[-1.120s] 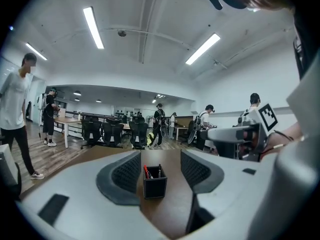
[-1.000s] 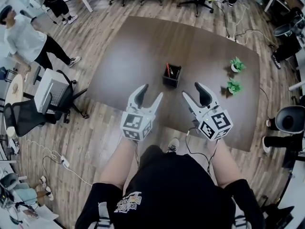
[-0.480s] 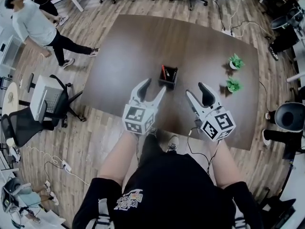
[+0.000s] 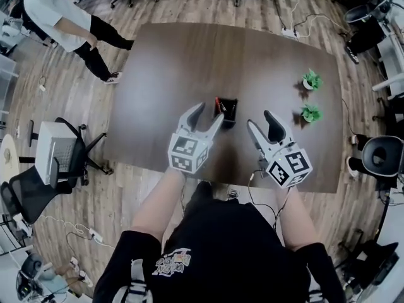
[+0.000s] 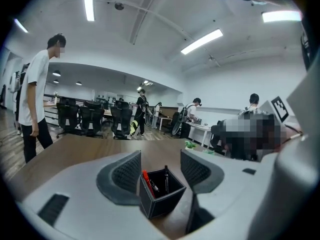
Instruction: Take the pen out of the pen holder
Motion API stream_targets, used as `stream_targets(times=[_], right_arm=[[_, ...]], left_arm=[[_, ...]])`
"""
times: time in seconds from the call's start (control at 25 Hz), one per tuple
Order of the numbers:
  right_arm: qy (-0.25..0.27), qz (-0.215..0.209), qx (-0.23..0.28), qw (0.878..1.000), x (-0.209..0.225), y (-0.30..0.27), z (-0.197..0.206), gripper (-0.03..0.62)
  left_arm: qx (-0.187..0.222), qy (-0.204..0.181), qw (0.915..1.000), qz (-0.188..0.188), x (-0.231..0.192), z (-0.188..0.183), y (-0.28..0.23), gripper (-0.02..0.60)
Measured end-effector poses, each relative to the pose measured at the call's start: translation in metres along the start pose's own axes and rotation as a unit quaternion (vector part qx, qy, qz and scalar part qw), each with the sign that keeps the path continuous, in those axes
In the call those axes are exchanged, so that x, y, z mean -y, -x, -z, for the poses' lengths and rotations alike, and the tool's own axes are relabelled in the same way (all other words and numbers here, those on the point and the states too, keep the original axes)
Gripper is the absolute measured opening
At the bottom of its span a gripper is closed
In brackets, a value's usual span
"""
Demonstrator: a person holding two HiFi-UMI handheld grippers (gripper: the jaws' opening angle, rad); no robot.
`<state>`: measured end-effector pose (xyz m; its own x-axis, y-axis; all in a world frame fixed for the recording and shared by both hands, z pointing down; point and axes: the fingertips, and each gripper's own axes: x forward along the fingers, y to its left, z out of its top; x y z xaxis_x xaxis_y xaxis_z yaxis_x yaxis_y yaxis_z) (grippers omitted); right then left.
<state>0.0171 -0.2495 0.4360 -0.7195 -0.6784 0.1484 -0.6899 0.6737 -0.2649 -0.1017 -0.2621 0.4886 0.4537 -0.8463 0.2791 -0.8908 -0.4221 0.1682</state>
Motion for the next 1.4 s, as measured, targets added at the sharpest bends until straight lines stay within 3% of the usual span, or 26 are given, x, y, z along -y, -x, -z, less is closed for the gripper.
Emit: stream_targets(times=[0.72, 1.0, 1.4], right_arm=[[-0.050, 0.085, -0.024, 0.995, 0.037, -0.034, 0.035, 0.255], [-0.066, 0.100, -0.026, 0.992, 0.050, -0.033, 0.045, 0.253], [-0.076, 0.105, -0.024, 0.991, 0.056, -0.030, 0.047, 0.252]], left_arm=[[-0.095, -0.016, 0.9928, 0.071, -0.036, 0.060, -0.077, 0.218], [-0.110, -0.093, 0.9877, 0.060, -0.039, 0.075, -0.089, 0.135], [-0.110, -0.179, 0.9763, 0.051, -0.031, 0.077, -0.089, 0.109]])
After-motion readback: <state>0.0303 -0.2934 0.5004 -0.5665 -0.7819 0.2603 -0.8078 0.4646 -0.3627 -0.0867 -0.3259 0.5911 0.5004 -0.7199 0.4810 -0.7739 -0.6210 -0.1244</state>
